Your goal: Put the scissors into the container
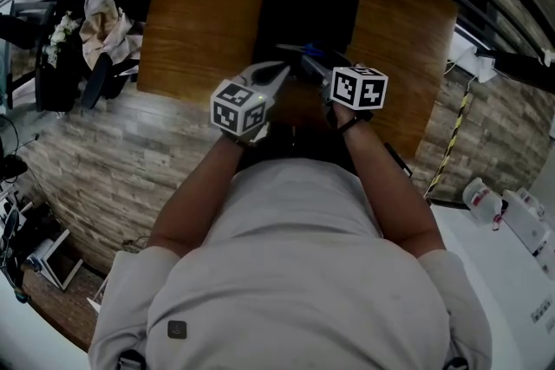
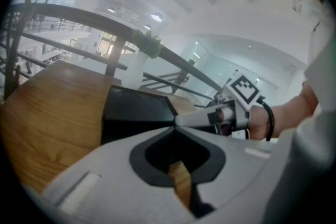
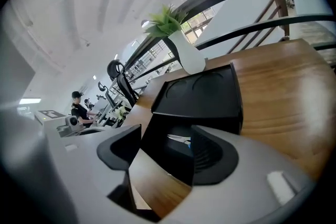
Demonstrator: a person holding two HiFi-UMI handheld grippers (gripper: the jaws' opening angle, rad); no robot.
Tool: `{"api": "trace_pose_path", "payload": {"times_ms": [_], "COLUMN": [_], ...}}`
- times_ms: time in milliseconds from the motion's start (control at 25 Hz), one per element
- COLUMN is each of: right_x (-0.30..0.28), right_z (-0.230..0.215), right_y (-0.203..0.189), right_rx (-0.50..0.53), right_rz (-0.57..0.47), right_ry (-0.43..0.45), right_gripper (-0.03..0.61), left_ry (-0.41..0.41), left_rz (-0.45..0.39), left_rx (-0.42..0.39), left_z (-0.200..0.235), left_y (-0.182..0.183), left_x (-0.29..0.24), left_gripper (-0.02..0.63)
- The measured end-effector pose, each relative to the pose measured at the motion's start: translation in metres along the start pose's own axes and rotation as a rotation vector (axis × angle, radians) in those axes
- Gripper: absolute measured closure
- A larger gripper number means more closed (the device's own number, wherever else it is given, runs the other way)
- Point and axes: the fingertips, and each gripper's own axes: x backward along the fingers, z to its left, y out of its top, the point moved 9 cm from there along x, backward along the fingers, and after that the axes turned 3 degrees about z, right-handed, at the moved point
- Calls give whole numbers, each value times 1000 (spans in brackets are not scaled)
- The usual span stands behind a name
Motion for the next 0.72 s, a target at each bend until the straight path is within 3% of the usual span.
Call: {"api": "trace_pose_path", "payload": {"times_ms": [720], "right_x": [50], "right_z": [72], "right_y": [-6], "right_rx": [113], "right_rz": [-167], "right_ry": [9], "right_gripper": [542], "left_ry": [-31], "left_rz": [-61], "left_rx": [-138], "left_z": [-25], "left_y": [41], "left_x": [59], "left_gripper": [611]}}
